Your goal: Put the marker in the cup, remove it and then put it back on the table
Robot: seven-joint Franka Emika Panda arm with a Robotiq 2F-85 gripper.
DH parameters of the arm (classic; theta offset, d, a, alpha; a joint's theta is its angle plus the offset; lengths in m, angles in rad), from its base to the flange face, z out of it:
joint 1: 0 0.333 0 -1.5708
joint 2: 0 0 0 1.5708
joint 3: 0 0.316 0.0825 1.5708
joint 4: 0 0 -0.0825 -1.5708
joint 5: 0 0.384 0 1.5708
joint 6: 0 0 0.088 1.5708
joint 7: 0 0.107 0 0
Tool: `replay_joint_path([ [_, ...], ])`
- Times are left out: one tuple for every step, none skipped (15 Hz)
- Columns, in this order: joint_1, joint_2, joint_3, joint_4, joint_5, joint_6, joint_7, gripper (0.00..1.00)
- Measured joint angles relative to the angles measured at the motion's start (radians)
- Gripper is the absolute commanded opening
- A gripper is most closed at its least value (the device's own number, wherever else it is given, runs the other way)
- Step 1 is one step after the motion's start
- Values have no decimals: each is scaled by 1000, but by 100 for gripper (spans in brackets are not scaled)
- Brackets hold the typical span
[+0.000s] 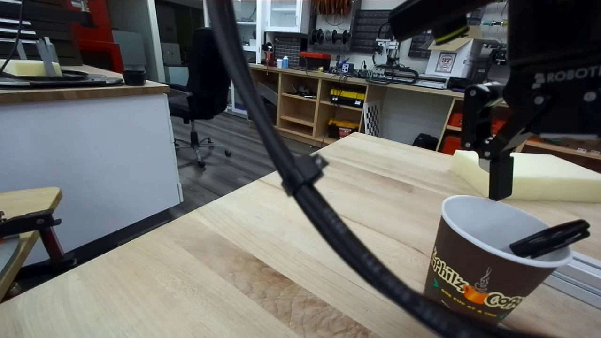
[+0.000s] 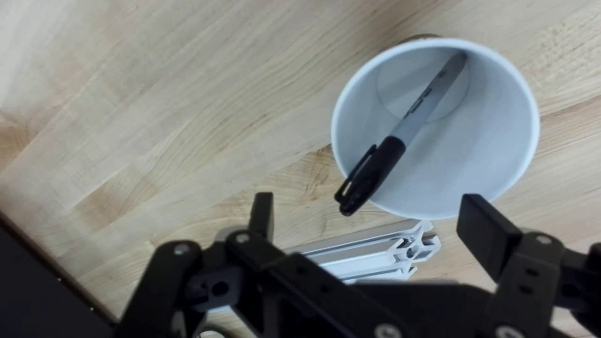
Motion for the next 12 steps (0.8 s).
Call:
replay_joint_path([
  [0, -5, -2, -15, -2, 19, 0, 100],
  [0, -13, -2, -28, -4, 29, 0, 100],
  [0, -21, -2, -37, -5, 31, 0, 100],
  [0, -32, -1, -46, -3, 32, -2, 100],
  [0, -43, 2, -55, 1, 32, -8, 100],
  [-1, -54, 3, -63, 8, 31, -18, 100],
  [-2, -67, 6, -70, 17, 30, -30, 100],
  [-4, -77, 8, -76, 29, 29, -43, 100],
  [-6, -88, 10, -82, 41, 26, -59, 100],
  [-8, -97, 11, -86, 55, 20, -75, 100],
  [-10, -103, 11, -88, 71, 12, -92, 100],
  [-12, -108, 12, -88, 91, 3, -114, 100],
])
